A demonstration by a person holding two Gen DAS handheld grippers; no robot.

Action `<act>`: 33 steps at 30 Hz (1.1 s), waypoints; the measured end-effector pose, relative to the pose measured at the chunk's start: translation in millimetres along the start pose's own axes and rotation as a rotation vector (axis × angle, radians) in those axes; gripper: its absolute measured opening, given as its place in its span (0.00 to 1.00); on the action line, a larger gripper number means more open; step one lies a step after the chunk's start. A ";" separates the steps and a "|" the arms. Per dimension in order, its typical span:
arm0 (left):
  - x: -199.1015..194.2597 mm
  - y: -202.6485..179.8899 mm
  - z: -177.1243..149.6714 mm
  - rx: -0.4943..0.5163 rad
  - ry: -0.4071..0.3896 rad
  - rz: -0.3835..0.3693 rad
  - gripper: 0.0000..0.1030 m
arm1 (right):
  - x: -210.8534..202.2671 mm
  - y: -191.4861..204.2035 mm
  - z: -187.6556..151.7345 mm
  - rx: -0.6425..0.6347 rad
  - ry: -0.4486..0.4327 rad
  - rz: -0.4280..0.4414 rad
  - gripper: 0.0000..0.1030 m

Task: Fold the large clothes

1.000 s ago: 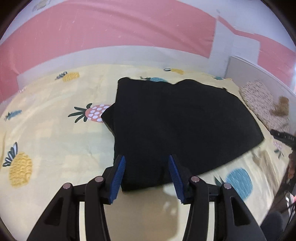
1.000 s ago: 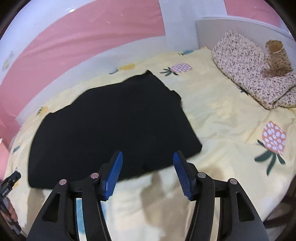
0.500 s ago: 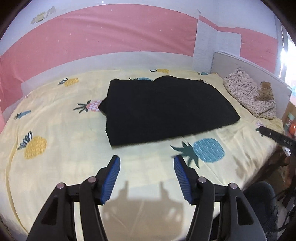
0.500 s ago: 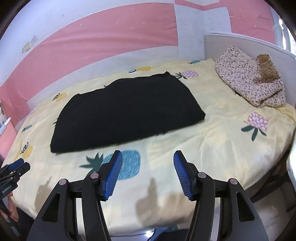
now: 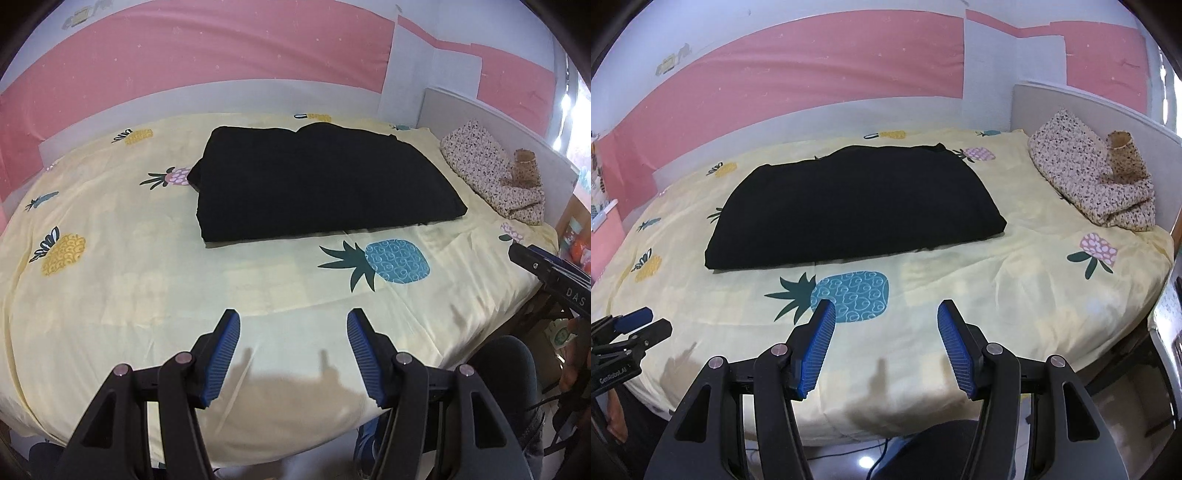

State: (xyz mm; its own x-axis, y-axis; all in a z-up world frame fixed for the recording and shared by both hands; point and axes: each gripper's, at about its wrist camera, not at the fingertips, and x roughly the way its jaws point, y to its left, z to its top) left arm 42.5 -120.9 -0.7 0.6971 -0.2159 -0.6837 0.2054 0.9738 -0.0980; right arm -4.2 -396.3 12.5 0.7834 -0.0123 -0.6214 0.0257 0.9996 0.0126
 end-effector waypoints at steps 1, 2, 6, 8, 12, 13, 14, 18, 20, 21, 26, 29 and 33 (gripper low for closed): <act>-0.6 -1.4 0.0 0.004 -0.002 0.006 0.61 | 1.1 -0.1 -0.5 0.002 0.003 0.000 0.57; -1.2 -2.6 0.2 0.011 -0.006 0.014 0.61 | 1.8 0.0 -1.0 0.003 0.006 0.000 0.57; -2.1 -5.7 0.9 0.015 -0.009 0.028 0.61 | 4.5 -0.8 -1.9 0.005 0.012 0.000 0.57; -1.3 -5.3 0.6 0.015 -0.005 0.030 0.61 | 4.8 -0.7 -1.8 0.005 0.013 0.000 0.57; 0.6 -5.1 -0.5 0.016 0.001 0.039 0.61 | 5.9 0.8 -1.9 0.001 0.016 0.000 0.57; 0.7 -4.9 -0.3 0.017 0.001 0.039 0.61 | 6.3 0.7 -1.9 0.000 0.017 0.001 0.57; 0.9 -5.0 -0.2 0.019 0.001 0.041 0.61 | 6.7 0.8 -2.0 -0.001 0.018 0.002 0.57; 1.6 -5.3 -0.1 0.021 0.002 0.045 0.61 | 8.0 2.0 -2.1 0.000 0.022 0.002 0.57; 1.9 -5.5 0.0 0.021 0.003 0.045 0.61 | 8.8 3.1 -2.3 0.000 0.024 0.000 0.57; 1.9 -5.7 0.0 0.020 0.002 0.046 0.61 | 9.4 2.8 -2.0 -0.001 0.026 0.000 0.57; 2.9 -4.5 -0.2 0.018 0.004 0.046 0.61 | 11.1 4.4 -1.7 -0.004 0.031 0.001 0.57; 3.1 -3.9 -0.3 0.018 0.005 0.044 0.61 | 11.6 4.7 -1.3 -0.004 0.032 0.001 0.57; 3.8 -3.8 -0.6 0.017 0.006 0.045 0.61 | 12.0 4.5 -0.9 -0.004 0.034 0.000 0.57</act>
State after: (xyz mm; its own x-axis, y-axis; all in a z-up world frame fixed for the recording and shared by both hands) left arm 44.0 -125.4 -3.3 0.7016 -0.1717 -0.6916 0.1860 0.9810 -0.0548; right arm 4.7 -392.0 4.5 0.7619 -0.0113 -0.6476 0.0230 0.9997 0.0096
